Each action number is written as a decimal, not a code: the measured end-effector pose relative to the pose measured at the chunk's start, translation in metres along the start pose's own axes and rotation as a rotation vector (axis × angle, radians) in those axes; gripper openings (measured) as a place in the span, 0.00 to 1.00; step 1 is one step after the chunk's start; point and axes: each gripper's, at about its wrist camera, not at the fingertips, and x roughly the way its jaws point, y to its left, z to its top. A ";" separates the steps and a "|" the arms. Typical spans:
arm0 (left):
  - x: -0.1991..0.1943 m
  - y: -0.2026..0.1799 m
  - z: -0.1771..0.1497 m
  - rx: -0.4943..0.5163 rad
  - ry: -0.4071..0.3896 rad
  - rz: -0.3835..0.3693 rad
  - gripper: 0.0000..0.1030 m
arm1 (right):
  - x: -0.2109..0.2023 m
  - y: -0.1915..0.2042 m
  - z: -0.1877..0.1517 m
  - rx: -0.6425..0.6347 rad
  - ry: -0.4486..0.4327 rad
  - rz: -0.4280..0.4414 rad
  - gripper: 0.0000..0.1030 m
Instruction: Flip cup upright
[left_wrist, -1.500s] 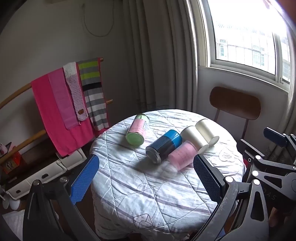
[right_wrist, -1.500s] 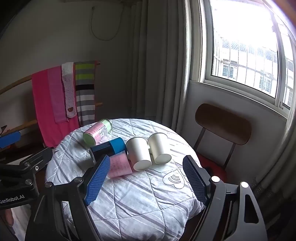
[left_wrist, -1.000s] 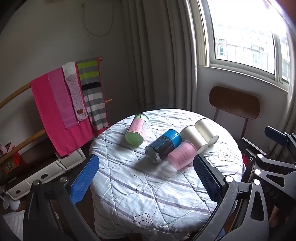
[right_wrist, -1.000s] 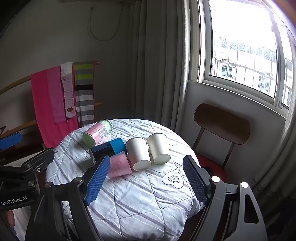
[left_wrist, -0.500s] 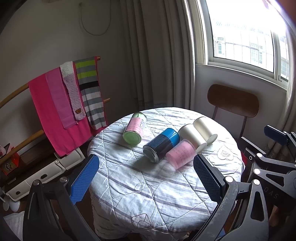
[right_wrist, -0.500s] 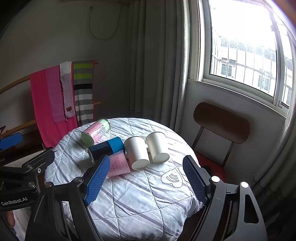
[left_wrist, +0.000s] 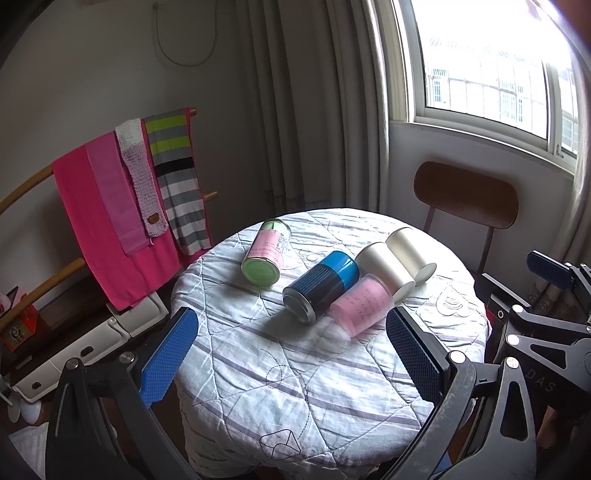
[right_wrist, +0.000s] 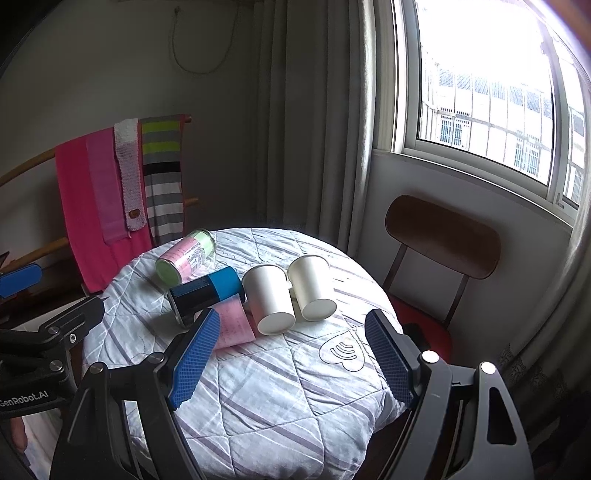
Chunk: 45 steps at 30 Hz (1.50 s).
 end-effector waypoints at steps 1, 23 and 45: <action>0.000 0.000 0.000 -0.001 -0.001 0.001 1.00 | 0.001 0.000 0.000 0.001 0.002 -0.001 0.80; 0.044 -0.004 0.009 0.001 0.070 -0.049 1.00 | 0.034 -0.012 0.002 0.019 0.050 -0.016 0.80; 0.134 0.027 0.028 0.064 0.188 -0.076 1.00 | 0.121 -0.025 0.014 -0.001 0.171 0.052 0.80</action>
